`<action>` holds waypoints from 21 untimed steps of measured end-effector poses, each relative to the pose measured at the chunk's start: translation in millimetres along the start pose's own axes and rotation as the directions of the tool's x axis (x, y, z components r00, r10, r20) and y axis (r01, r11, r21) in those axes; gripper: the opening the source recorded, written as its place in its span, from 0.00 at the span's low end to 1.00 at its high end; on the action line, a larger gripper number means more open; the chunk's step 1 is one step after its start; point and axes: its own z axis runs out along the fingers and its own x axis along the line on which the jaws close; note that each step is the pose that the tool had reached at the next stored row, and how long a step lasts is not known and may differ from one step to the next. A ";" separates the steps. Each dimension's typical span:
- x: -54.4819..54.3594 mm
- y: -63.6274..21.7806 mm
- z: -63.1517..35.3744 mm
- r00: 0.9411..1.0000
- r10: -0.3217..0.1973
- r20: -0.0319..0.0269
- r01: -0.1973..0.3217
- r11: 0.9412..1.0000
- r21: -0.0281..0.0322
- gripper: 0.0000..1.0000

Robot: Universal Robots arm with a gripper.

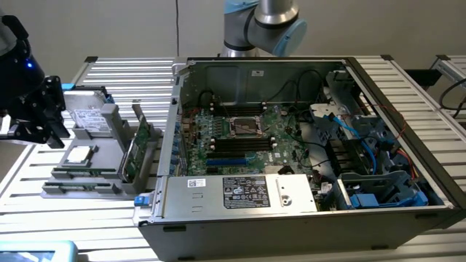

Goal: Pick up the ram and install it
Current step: 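Pick up the ram and move it above insertion slot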

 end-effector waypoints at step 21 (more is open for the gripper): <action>12.2 -3.8 37.5 1.000 0.004 -0.003 -0.004 1.000 0.000 0.39</action>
